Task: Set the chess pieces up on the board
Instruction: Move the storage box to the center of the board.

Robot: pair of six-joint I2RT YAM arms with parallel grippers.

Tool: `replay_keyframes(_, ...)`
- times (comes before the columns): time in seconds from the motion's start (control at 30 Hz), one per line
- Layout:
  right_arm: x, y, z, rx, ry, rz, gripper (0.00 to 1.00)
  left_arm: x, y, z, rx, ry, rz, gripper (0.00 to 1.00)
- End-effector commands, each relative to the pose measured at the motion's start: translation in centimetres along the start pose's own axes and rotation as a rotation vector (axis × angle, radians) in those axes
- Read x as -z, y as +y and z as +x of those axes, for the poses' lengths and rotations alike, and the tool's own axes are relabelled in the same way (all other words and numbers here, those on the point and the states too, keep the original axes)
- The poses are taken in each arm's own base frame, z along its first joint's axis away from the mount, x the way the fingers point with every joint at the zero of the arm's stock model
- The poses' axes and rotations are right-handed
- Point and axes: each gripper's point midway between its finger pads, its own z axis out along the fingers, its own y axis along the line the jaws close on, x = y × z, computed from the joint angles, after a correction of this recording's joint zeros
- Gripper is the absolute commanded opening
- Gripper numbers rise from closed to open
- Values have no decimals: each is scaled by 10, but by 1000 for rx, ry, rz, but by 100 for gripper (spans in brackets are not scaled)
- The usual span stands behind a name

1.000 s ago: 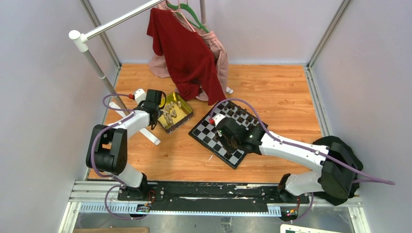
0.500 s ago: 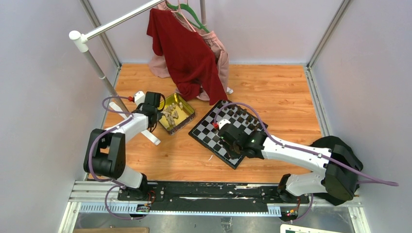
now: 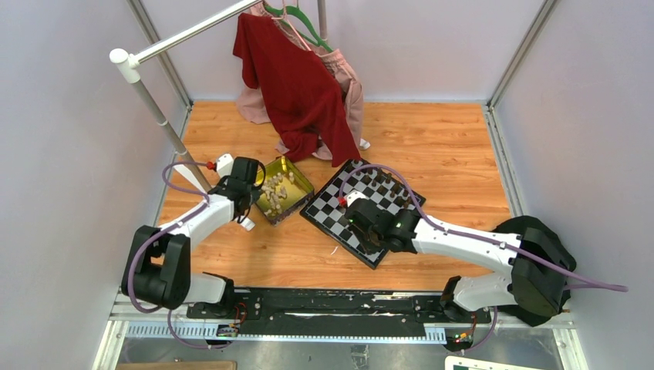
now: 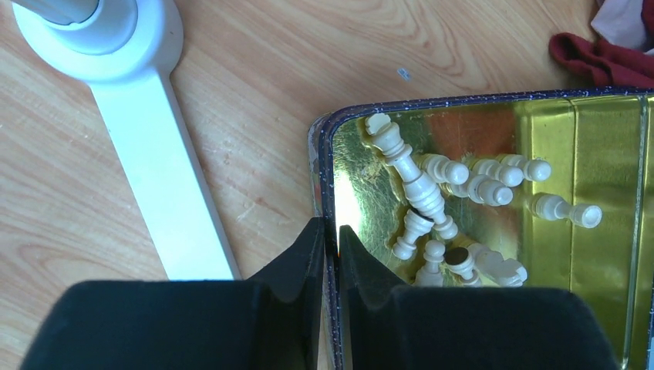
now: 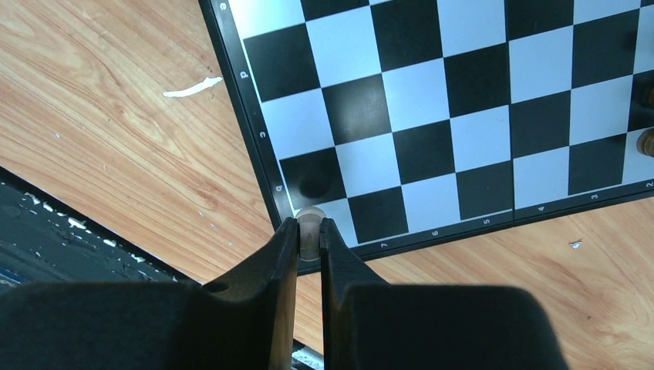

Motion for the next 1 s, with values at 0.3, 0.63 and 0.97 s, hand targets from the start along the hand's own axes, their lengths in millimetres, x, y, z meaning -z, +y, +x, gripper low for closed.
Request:
replay_keyframes(0.3,-14,-1,-1,28,-2,42,0,17,6,7,-17,-11,30,14)
replay_keyframes(0.63,-16,-6,7,7,2,60,0,16,9,5,-24,-21,11,22)
replay_keyframes(0.97,-19,-9,15,-23,-14,65,0,13,11,7,-33,-21,-3,59)
